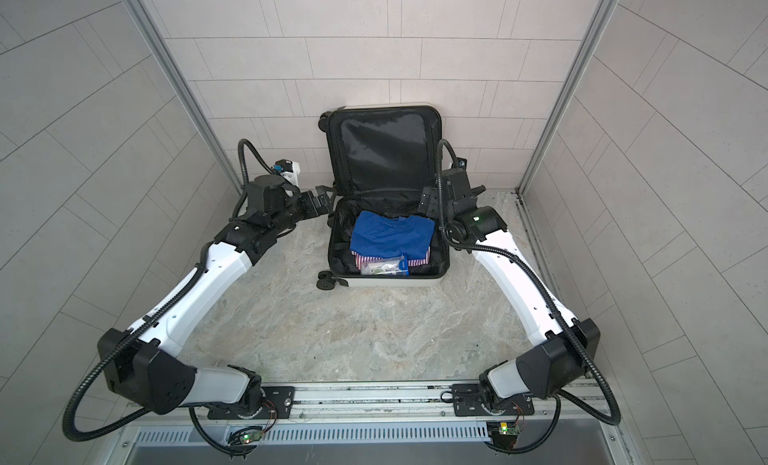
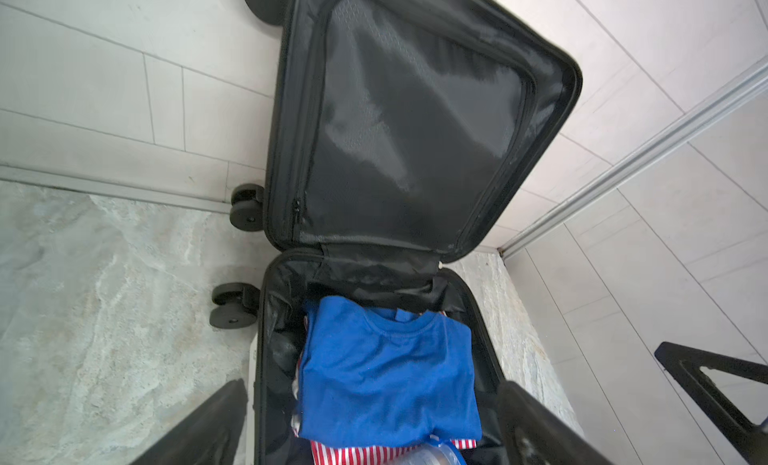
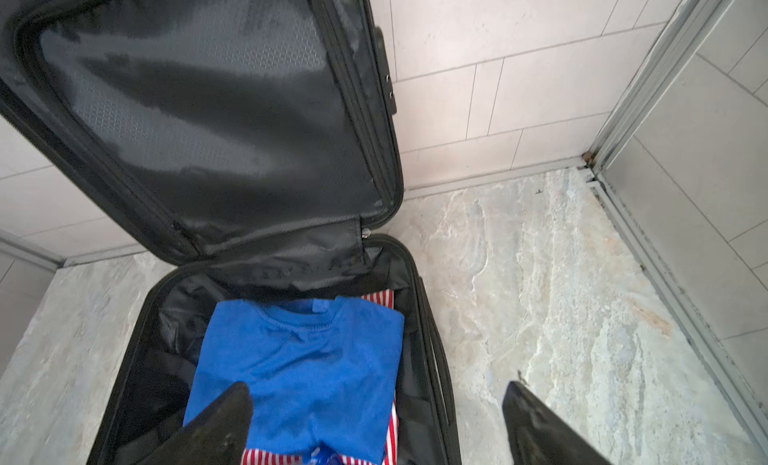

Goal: Pack the luggage
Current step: 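Raise both grippers out of the suitcase toward the lid, then grasp the top edge of the suitcase lid with both grippers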

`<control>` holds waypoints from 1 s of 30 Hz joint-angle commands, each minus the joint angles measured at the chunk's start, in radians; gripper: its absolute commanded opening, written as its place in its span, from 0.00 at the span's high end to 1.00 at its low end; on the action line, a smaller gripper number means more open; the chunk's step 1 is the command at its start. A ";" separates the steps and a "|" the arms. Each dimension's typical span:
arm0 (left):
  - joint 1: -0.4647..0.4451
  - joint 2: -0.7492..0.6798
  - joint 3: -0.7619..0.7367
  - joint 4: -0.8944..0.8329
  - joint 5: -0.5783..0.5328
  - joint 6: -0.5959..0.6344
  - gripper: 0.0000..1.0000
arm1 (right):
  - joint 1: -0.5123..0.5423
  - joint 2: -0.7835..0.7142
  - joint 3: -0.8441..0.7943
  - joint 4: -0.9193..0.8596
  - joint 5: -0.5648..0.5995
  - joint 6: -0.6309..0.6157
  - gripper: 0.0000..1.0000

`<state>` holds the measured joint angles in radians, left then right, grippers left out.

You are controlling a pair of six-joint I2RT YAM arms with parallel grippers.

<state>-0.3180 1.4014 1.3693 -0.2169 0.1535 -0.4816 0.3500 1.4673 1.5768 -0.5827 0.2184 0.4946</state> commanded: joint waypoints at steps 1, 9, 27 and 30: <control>0.030 0.052 0.092 0.043 0.004 0.046 0.02 | -0.017 0.095 0.096 0.041 0.001 -0.033 0.04; 0.072 0.228 0.285 0.054 0.005 0.143 0.04 | -0.156 0.377 0.403 -0.015 -0.140 0.071 0.06; 0.174 0.720 0.624 0.258 0.295 0.079 0.40 | -0.181 0.742 0.812 0.132 -0.104 -0.103 0.12; 0.174 0.741 0.607 0.369 0.308 0.080 0.40 | -0.184 0.769 0.832 0.183 -0.118 -0.108 0.14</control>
<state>-0.1406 2.1330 1.9491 0.0357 0.4187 -0.4244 0.1711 2.2166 2.3814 -0.4530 0.1032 0.4107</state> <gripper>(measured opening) 0.601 0.861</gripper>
